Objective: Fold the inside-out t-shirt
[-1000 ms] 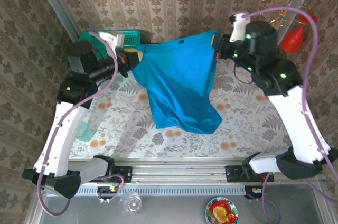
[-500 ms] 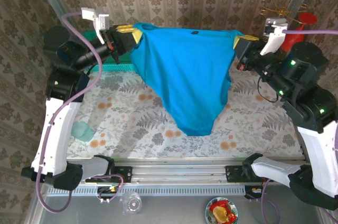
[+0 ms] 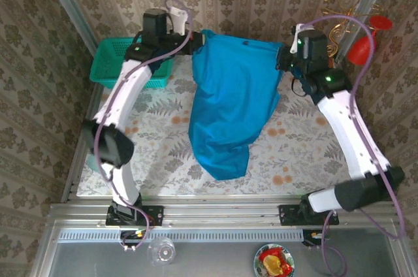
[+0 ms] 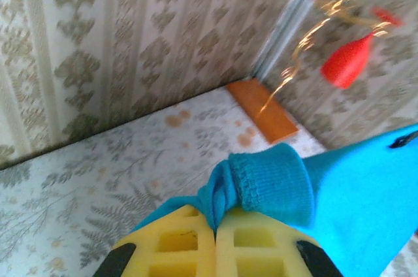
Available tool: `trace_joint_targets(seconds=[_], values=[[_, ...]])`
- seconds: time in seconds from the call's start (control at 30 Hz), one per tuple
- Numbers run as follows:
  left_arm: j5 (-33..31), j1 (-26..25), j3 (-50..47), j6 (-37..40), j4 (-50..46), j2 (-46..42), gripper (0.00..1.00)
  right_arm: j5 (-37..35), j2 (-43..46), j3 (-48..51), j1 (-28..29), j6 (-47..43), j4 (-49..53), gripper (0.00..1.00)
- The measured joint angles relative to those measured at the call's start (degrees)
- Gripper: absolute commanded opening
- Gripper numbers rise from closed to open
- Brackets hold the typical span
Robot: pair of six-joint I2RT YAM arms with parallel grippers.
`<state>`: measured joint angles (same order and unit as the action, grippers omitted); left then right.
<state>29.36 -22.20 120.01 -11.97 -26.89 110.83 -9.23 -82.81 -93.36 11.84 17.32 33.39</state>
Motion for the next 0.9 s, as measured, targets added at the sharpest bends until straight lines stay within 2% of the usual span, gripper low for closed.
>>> trace_joint_targets(seconds=[0.1, 0.17, 0.27, 0.33, 0.53, 0.9], values=[[-1.9, 1.0, 11.9, 1.1, -6.7, 10.0, 0.38, -0.5, -4.9, -0.5, -2.6, 1.0, 2.0, 0.43], [-2.7, 1.6, 15.2, 1.7, -10.2, 13.2, 0.42, 0.1, -6.1, -0.5, -3.3, 1.7, 3.4, 0.45], [-3.4, 1.2, 12.8, 2.7, -12.8, 12.7, 0.44, 3.1, -4.7, 1.7, -3.1, 2.4, 3.0, 0.48], [-3.5, 0.4, 7.8, 2.9, -12.8, 9.9, 0.45, 5.9, -2.4, 4.7, -2.8, 2.4, 2.7, 0.48], [-1.7, -0.6, -15.8, 2.5, -6.6, -5.3, 0.47, 15.1, 2.4, 14.1, 0.3, 1.0, 2.5, 0.49], [-0.7, 0.2, -49.1, -1.4, 5.6, -27.8, 0.46, 22.9, 6.6, 32.5, 18.7, -15.2, 0.3, 0.49]])
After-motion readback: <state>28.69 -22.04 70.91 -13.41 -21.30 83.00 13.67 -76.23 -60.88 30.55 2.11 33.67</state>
